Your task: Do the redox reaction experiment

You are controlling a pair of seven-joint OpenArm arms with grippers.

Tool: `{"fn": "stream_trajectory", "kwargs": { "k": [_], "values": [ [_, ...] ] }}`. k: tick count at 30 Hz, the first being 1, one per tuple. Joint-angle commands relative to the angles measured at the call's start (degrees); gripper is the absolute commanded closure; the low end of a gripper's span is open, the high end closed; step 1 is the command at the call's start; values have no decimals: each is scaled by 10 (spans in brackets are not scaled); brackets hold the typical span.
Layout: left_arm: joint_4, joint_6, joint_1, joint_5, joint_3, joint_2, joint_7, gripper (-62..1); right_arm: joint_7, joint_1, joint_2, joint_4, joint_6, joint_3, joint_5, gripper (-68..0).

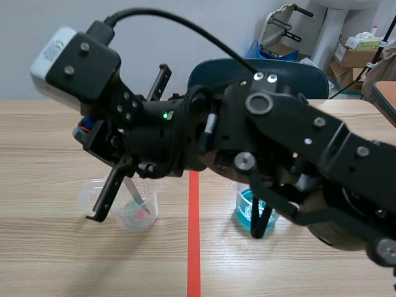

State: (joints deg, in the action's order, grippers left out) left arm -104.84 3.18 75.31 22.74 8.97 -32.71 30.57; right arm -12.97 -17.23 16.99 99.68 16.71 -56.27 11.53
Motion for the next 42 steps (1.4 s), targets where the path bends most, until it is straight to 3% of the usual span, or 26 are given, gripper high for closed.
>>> {"fn": "stream_trajectory", "kwargs": {
  "k": [1,10,19,24,42],
  "values": [
    [-10,1,1,2,2,3,11,-623,-4,-9,0,26,1,12,15,-6],
    [-10,1,1,2,2,3,12,-623,-71,-14,-2,96,12,50,79,-6],
    [-10,1,1,2,2,3,12,-623,-105,-85,-4,97,18,53,187,-6],
    [-10,1,1,2,2,3,12,-623,-127,-116,-4,97,17,53,220,-6],
    [-10,1,1,2,2,3,12,-623,-132,-124,-4,97,17,55,237,-6]
  ]
}}
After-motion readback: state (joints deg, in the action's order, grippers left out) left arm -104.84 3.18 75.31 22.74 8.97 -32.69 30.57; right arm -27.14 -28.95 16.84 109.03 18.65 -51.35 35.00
